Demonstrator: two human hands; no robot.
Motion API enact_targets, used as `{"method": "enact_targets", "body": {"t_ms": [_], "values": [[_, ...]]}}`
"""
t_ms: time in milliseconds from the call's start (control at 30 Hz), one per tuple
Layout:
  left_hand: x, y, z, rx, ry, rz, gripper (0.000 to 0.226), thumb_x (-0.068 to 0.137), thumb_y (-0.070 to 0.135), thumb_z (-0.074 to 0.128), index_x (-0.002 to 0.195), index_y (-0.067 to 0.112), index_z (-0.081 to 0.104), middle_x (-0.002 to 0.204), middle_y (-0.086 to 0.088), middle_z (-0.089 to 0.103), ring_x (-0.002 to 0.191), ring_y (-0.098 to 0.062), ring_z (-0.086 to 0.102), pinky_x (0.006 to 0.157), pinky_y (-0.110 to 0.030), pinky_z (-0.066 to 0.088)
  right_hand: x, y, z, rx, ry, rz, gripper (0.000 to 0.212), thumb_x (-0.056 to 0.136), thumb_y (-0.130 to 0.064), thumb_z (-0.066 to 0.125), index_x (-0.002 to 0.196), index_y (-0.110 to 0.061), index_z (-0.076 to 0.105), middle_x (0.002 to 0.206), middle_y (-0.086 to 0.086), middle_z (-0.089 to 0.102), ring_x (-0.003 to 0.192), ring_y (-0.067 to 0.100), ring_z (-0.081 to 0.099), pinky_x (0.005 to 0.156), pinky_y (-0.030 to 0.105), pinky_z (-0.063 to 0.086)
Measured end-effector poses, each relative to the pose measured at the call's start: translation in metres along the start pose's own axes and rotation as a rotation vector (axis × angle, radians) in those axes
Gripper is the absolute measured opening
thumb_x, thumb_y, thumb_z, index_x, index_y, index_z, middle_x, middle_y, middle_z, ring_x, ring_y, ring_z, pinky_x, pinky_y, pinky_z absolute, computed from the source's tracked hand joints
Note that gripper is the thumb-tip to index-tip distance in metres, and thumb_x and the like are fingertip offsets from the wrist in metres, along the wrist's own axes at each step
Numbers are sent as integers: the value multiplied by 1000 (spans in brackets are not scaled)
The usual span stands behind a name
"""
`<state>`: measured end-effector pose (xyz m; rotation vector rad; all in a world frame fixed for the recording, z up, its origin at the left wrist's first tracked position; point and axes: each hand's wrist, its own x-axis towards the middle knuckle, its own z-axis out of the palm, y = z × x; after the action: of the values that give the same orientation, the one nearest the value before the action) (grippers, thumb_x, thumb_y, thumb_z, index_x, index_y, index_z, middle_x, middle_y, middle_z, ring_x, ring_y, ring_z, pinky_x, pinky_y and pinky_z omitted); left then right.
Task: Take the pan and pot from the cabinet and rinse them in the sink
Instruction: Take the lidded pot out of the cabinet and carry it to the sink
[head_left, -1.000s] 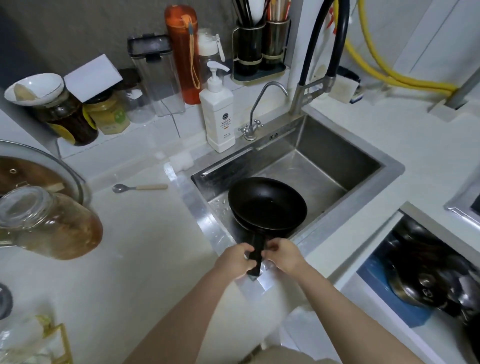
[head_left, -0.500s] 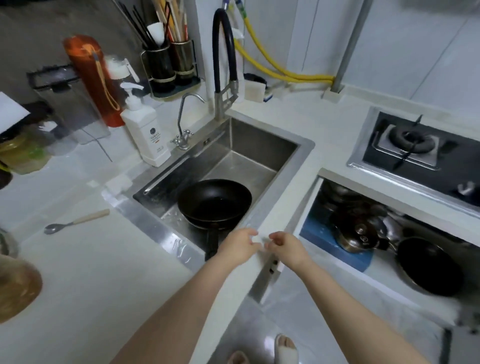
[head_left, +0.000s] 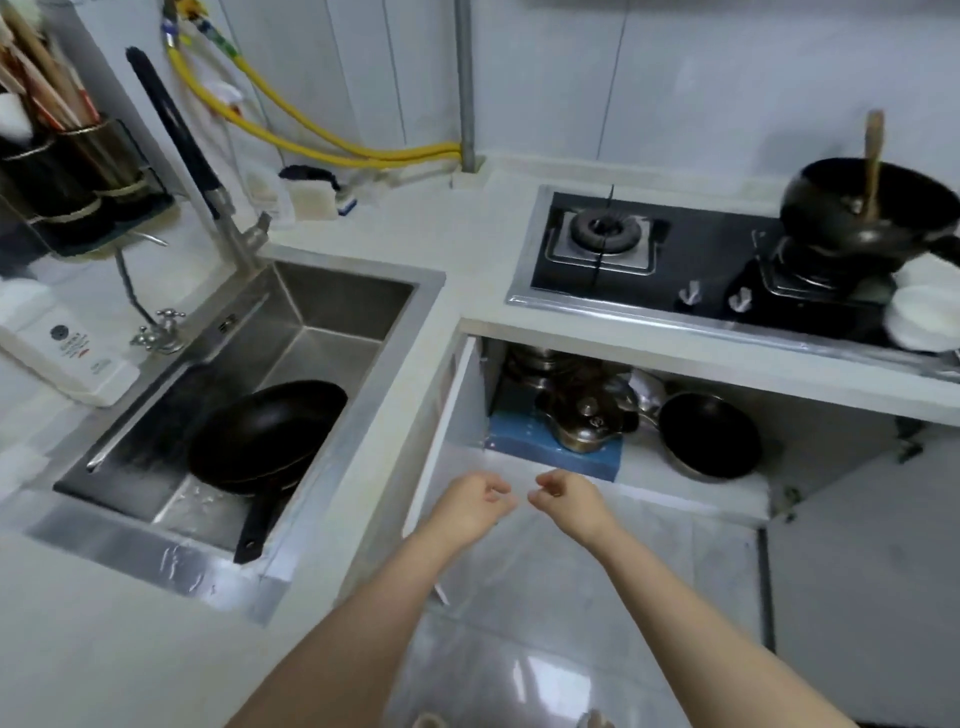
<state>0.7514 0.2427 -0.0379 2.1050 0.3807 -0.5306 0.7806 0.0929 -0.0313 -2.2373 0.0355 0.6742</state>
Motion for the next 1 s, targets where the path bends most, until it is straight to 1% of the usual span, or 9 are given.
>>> {"method": "enact_targets", "body": {"t_ms": [67, 167, 367, 467, 633, 700, 800, 933, 1000], "values": [[8, 16, 23, 22, -10, 11, 35, 88, 27, 64, 117, 8, 63, 115, -15, 67, 103, -30, 65, 95, -36, 50, 1, 19, -20, 9, 9, 20, 42, 89, -23, 60, 126, -5, 55, 120, 13, 63, 112, 24, 57, 93, 25, 41], [24, 39, 60, 73, -29, 23, 33, 87, 29, 63, 114, 10, 65, 111, -12, 68, 101, -26, 66, 91, -31, 49, 6, 52, -52, 9, 13, 53, 42, 90, -24, 60, 127, -5, 54, 119, 12, 63, 110, 23, 58, 89, 22, 40], [56, 68, 117, 79, -86, 11, 32, 87, 31, 62, 113, 12, 64, 104, -10, 68, 86, -22, 66, 87, -33, 52, 24, 105, -103, -26, 12, 102, 43, 90, -25, 58, 129, -7, 53, 119, 9, 62, 110, 22, 57, 86, 21, 38], [71, 76, 132, 53, -121, -15, 31, 87, 32, 63, 112, 12, 63, 95, -3, 64, 80, -17, 63, 82, -29, 50, 37, 122, -117, -28, 11, 131, 44, 90, -26, 59, 129, -7, 53, 116, 8, 63, 109, 22, 58, 86, 21, 38], [111, 80, 143, 59, -150, -36, 31, 88, 33, 62, 112, 13, 63, 99, -6, 65, 84, -16, 60, 83, -27, 48, 71, 139, -126, -5, 13, 181, 44, 90, -26, 59, 129, -7, 53, 114, 9, 62, 106, 23, 58, 85, 23, 39], [131, 78, 146, 41, -177, -52, 31, 89, 31, 60, 113, 12, 62, 96, -5, 62, 82, -16, 60, 81, -26, 48, 90, 145, -127, -4, 39, 208, 44, 90, -27, 58, 129, -8, 52, 117, 9, 62, 108, 23, 57, 87, 24, 40], [168, 67, 152, -45, -196, -86, 34, 89, 29, 61, 116, 9, 60, 101, -6, 62, 78, -18, 61, 76, -28, 50, 124, 156, -126, 18, 63, 261, 46, 90, -29, 58, 130, -8, 52, 121, 10, 60, 111, 24, 57, 92, 27, 41], [225, 41, 164, -124, -136, -142, 46, 89, 32, 61, 130, 13, 52, 115, -8, 61, 96, -23, 62, 89, -30, 48, 178, 184, -114, 25, 82, 295, 50, 90, -35, 58, 132, -10, 50, 133, 10, 56, 120, 24, 53, 98, 29, 40], [256, 26, 169, -166, -63, -173, 48, 89, 35, 61, 132, 17, 49, 118, -4, 58, 103, -21, 59, 91, -26, 45, 207, 202, -105, 37, 93, 297, 52, 90, -38, 57, 134, -11, 48, 137, 9, 53, 124, 24, 51, 101, 30, 38]]}}
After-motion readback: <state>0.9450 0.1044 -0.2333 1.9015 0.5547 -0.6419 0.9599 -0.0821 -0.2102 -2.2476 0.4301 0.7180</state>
